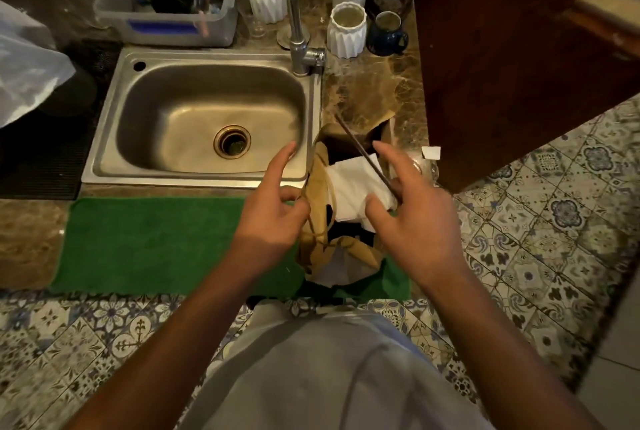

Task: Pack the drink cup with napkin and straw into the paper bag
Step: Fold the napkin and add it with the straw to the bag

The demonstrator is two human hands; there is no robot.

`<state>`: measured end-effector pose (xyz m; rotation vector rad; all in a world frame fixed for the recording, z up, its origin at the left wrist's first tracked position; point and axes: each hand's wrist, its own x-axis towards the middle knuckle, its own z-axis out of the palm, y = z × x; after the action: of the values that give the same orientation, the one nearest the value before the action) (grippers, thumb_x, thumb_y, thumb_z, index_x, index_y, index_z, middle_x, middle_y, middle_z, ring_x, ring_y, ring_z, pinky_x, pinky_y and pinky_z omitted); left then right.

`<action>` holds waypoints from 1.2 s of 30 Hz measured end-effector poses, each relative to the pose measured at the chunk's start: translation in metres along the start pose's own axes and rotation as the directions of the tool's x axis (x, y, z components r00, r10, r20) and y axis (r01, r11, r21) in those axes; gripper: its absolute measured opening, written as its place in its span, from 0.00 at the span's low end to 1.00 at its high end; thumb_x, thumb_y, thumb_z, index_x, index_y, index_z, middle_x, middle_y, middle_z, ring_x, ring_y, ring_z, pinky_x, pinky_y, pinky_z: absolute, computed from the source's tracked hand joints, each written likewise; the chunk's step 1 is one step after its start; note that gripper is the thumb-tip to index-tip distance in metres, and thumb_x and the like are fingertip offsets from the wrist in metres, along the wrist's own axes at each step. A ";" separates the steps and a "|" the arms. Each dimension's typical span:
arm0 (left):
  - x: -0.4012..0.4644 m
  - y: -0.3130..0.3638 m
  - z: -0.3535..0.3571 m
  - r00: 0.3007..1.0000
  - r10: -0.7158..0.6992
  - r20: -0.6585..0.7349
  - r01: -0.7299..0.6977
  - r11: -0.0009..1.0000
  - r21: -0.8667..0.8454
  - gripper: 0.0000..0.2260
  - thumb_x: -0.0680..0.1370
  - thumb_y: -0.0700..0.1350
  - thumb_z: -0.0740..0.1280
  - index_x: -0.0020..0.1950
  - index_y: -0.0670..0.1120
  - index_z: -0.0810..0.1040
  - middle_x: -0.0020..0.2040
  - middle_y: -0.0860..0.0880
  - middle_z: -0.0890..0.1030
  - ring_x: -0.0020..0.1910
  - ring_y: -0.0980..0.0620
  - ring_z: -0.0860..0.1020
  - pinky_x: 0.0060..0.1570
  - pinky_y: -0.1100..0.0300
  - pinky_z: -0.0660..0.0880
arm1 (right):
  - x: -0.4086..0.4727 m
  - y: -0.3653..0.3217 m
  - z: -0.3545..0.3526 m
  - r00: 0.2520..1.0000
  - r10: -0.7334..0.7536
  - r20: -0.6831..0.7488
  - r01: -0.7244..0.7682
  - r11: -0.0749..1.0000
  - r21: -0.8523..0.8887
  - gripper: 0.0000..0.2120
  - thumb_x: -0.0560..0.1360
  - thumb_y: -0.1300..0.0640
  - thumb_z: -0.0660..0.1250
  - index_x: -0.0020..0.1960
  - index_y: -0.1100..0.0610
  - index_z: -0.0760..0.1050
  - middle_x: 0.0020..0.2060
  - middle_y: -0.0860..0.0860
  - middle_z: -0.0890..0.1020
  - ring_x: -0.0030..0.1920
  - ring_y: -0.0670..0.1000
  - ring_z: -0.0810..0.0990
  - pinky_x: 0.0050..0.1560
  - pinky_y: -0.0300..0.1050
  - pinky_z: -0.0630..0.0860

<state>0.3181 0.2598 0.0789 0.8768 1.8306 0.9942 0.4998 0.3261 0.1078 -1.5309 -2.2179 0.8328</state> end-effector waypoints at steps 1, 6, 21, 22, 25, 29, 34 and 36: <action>0.001 0.000 -0.002 1.000 0.000 -0.014 0.000 0.999 0.033 0.35 0.79 0.37 0.66 0.77 0.68 0.59 0.37 0.40 0.81 0.29 0.40 0.74 0.31 0.48 0.73 | 0.000 0.000 -0.002 1.000 -0.013 0.017 0.014 0.998 -0.058 0.32 0.77 0.50 0.68 0.78 0.38 0.61 0.39 0.48 0.85 0.32 0.50 0.81 0.34 0.49 0.80; 0.007 -0.002 -0.013 0.998 0.017 -0.058 -0.011 0.994 0.110 0.36 0.77 0.37 0.66 0.77 0.66 0.59 0.34 0.47 0.78 0.30 0.48 0.76 0.33 0.49 0.74 | 0.003 -0.001 -0.016 0.997 0.006 0.080 0.013 0.972 -0.233 0.31 0.78 0.49 0.68 0.78 0.39 0.60 0.35 0.48 0.81 0.32 0.54 0.79 0.34 0.48 0.78; 0.008 -0.005 -0.027 0.996 0.019 -0.082 -0.012 0.997 0.079 0.35 0.78 0.35 0.67 0.79 0.60 0.60 0.35 0.51 0.77 0.31 0.52 0.76 0.34 0.53 0.74 | 0.002 -0.013 -0.026 0.930 0.015 0.367 0.102 0.949 -0.297 0.38 0.78 0.45 0.69 0.81 0.38 0.52 0.41 0.48 0.86 0.34 0.49 0.80 0.39 0.47 0.81; 0.008 -0.005 -0.027 0.997 0.020 -0.077 -0.014 0.997 0.073 0.35 0.78 0.35 0.67 0.79 0.60 0.59 0.34 0.50 0.77 0.31 0.52 0.76 0.34 0.52 0.75 | 0.003 -0.012 -0.027 0.922 0.010 0.388 0.112 0.951 -0.289 0.38 0.78 0.45 0.70 0.81 0.38 0.53 0.45 0.48 0.87 0.37 0.49 0.82 0.41 0.48 0.82; 0.006 -0.004 -0.028 0.998 0.015 -0.061 -0.011 0.998 0.061 0.35 0.78 0.35 0.67 0.80 0.60 0.59 0.33 0.49 0.76 0.31 0.49 0.76 0.32 0.50 0.77 | 0.004 -0.011 -0.030 0.886 0.005 0.463 0.143 0.949 -0.282 0.37 0.77 0.46 0.71 0.80 0.37 0.56 0.47 0.47 0.87 0.37 0.45 0.80 0.40 0.44 0.79; 0.005 -0.003 -0.028 0.998 0.019 -0.055 -0.016 0.998 0.058 0.35 0.78 0.36 0.67 0.80 0.59 0.59 0.33 0.48 0.76 0.31 0.47 0.76 0.32 0.48 0.79 | 0.004 -0.010 -0.032 0.864 -0.007 0.504 0.164 0.949 -0.268 0.36 0.78 0.48 0.71 0.79 0.36 0.58 0.27 0.45 0.76 0.25 0.41 0.69 0.28 0.35 0.59; 0.004 -0.002 -0.027 0.998 0.024 -0.050 -0.019 0.996 0.087 0.36 0.78 0.35 0.66 0.80 0.60 0.59 0.35 0.45 0.78 0.32 0.46 0.77 0.35 0.42 0.81 | 0.006 -0.006 -0.033 0.828 0.001 0.561 0.178 0.948 -0.265 0.39 0.78 0.47 0.71 0.80 0.34 0.52 0.52 0.52 0.88 0.32 0.42 0.77 0.35 0.38 0.72; 0.005 -0.004 -0.026 0.998 0.031 -0.047 -0.027 0.996 0.081 0.36 0.78 0.35 0.67 0.80 0.61 0.59 0.34 0.48 0.77 0.32 0.48 0.76 0.34 0.46 0.79 | 0.007 -0.006 -0.034 0.817 -0.003 0.577 0.170 0.957 -0.236 0.41 0.77 0.46 0.72 0.80 0.34 0.51 0.57 0.52 0.87 0.42 0.47 0.84 0.45 0.43 0.79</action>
<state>0.2921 0.2552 0.0822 0.9375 1.9150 0.9722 0.5118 0.3403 0.1381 -1.4024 -2.9263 1.1062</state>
